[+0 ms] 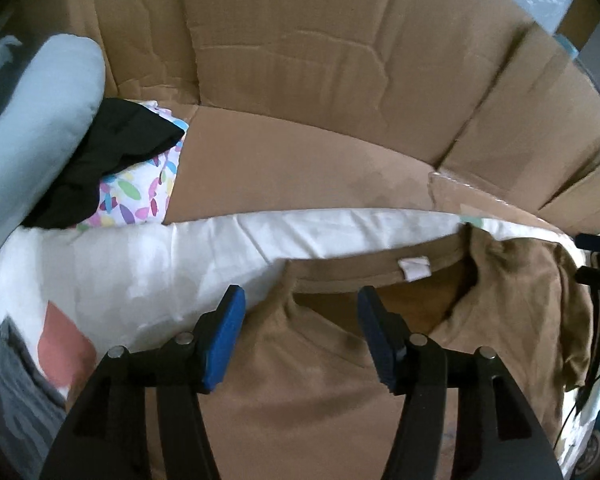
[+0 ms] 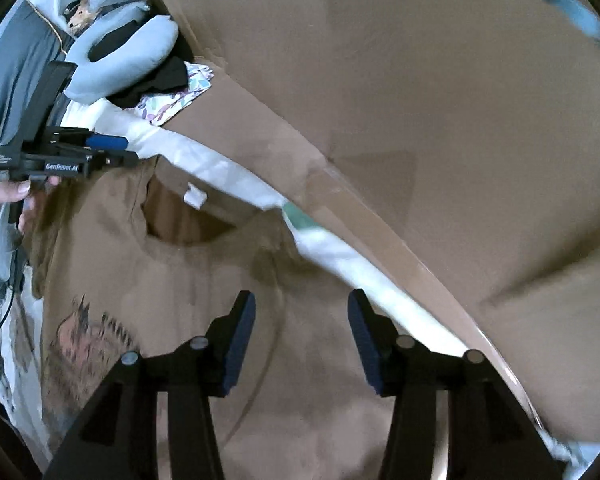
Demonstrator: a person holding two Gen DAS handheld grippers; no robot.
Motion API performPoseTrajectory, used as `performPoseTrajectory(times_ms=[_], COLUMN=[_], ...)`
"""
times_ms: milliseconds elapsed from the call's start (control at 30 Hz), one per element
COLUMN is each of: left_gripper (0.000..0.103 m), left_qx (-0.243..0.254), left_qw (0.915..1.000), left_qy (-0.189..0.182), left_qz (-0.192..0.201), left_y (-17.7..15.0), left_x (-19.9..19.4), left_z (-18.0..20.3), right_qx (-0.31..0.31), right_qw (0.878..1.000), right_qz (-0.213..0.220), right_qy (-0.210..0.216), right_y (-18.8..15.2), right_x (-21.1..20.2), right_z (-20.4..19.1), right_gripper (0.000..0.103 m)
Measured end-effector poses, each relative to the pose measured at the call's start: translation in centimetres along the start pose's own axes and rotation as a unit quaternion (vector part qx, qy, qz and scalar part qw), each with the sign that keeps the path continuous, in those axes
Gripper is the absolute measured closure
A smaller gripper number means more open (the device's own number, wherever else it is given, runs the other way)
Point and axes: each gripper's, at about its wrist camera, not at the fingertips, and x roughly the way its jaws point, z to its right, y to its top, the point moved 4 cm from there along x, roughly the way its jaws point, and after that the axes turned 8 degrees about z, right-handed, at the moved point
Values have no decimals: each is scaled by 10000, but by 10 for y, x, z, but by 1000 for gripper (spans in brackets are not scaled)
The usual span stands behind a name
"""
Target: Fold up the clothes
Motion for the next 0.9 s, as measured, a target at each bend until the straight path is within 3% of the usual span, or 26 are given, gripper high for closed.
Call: performPoseTrajectory(times_ms=[200, 433, 600, 767, 900], left_gripper=[44, 44, 44, 44, 44], left_qx=[166, 162, 284, 639, 342], left_qw=[9998, 9995, 9985, 9965, 9972], left_qy=[-1, -283, -467, -416, -464], left_qz=[109, 38, -64, -341, -476], left_y=[-22, -55, -81, -119, -141], left_x=[-23, -53, -67, -68, -66], left_z=[40, 95, 128, 144, 139], right_qx=[16, 251, 366, 504, 223], right_qw=[9993, 9973, 9953, 9927, 9914], right_qz=[-71, 13, 10, -186, -401], right_qy=[-362, -689, -900, -1076, -1228], right_y=[-40, -86, -115, -146, -160], right_x=[-61, -113, -121, -113, -104], right_z=[18, 43, 59, 82, 92], right_gripper=[57, 57, 57, 58, 61])
